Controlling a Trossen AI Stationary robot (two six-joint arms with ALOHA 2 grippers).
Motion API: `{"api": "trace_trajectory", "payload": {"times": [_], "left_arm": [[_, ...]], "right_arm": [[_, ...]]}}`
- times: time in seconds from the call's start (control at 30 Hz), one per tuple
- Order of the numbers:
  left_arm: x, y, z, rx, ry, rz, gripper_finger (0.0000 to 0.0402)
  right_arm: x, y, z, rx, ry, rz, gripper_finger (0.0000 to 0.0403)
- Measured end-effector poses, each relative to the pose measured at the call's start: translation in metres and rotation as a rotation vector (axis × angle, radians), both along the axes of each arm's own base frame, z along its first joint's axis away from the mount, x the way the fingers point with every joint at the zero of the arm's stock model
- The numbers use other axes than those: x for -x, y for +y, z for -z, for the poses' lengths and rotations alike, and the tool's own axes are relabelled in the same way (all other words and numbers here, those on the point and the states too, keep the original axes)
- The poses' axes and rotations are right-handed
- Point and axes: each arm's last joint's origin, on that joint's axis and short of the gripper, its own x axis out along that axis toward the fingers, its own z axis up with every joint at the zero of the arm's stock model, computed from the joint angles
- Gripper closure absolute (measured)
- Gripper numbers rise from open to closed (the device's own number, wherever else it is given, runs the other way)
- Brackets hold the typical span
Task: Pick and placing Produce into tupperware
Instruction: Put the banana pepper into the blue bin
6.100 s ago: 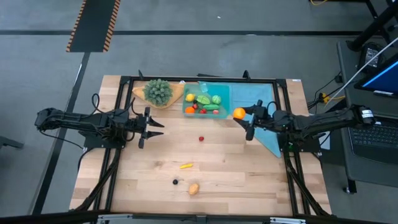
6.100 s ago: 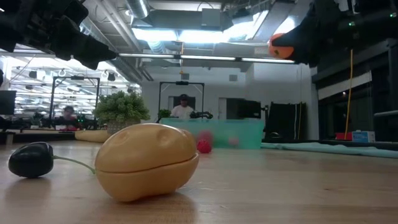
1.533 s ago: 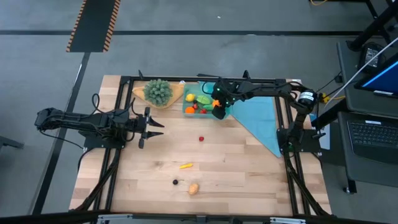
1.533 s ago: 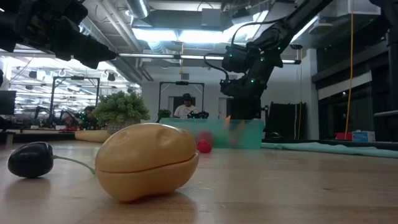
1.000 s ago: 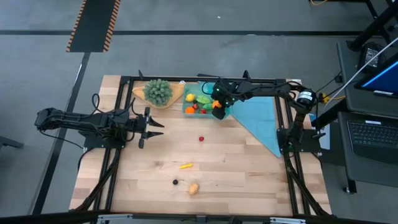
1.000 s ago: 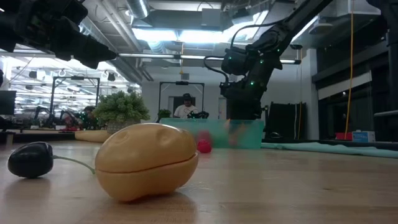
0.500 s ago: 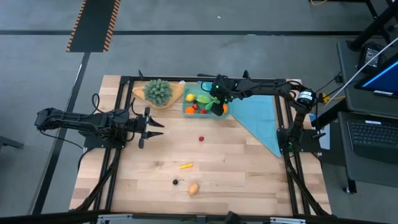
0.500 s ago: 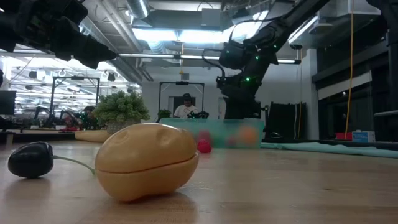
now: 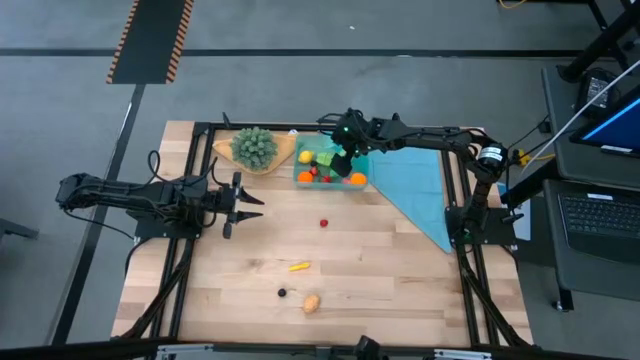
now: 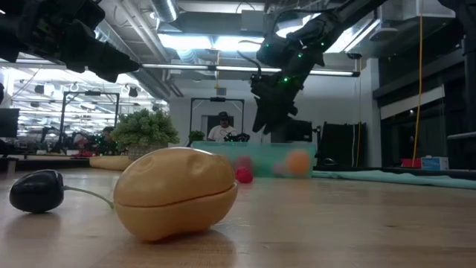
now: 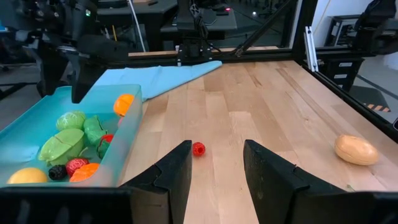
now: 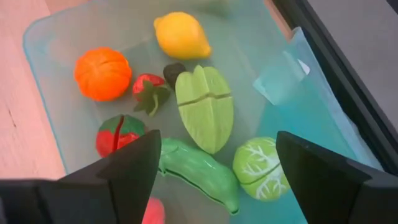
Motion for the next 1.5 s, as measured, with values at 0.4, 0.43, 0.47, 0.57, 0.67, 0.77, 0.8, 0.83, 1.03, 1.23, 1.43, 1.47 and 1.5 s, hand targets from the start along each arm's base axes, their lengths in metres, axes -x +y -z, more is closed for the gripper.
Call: {"api": "trace_trajectory", "payload": {"times": [0.4, 0.43, 0.47, 0.57, 0.67, 0.77, 0.8, 0.83, 1.03, 1.23, 1.43, 1.47, 1.5], "left_arm": [[0.0, 0.0, 0.0, 0.007, 0.0, -0.001, 0.0264], [0.0, 0.0, 0.0, 0.007, 0.0, -0.001, 0.0264], [0.0, 0.0, 0.0, 0.007, 0.0, -0.001, 0.0264], [0.0, 0.0, 0.0, 0.007, 0.0, -0.001, 0.0264], [0.0, 0.0, 0.0, 0.009, 0.0, -0.002, 0.0264], [0.0, 0.0, 0.0, 0.009, 0.0, -0.002, 0.0264], [0.0, 0.0, 0.0, 0.008, 0.0, -0.001, 0.0264], [0.0, 0.0, 0.0, 0.008, -0.001, -0.001, 0.0264], [0.0, 0.0, 0.0, 0.009, 0.0, -0.002, 0.0264], [0.0, 0.0, 0.0, 0.008, -0.001, -0.002, 0.0264], [0.0, 0.0, 0.0, 0.009, -0.001, -0.002, 0.0264], [0.0, 0.0, 0.0, 0.009, -0.001, -0.002, 0.0264], [0.0, 0.0, 0.0, 0.009, -0.002, -0.002, 0.0264]], "right_arm": [[0.009, 0.04, 0.004, 0.072, -0.151, -0.092, 0.0083], [0.013, 0.047, 0.006, 0.08, -0.174, -0.105, 0.0083], [0.018, 0.053, 0.007, 0.087, -0.197, -0.115, 0.0083], [0.032, 0.073, 0.005, 0.116, -0.283, -0.152, 0.0083], [0.05, 0.091, 0.001, 0.147, -0.379, -0.186, 0.0083], [0.07, 0.105, 0.0, 0.184, -0.486, -0.212, 0.0083], [0.076, 0.109, 0.0, 0.202, -0.525, -0.21, 0.0083], [0.083, 0.112, 0.001, 0.218, -0.556, -0.202, 0.0083], [0.118, 0.125, 0.016, 0.237, -0.62, -0.173, 0.0083], [0.143, 0.136, 0.031, 0.254, -0.705, -0.195, 0.0083], [0.168, 0.14, 0.038, 0.273, -0.769, -0.193, 0.0083], [0.171, 0.141, 0.038, 0.277, -0.783, -0.191, 0.0083], [0.174, 0.141, 0.037, 0.281, -0.796, -0.191, 0.0083]]}}
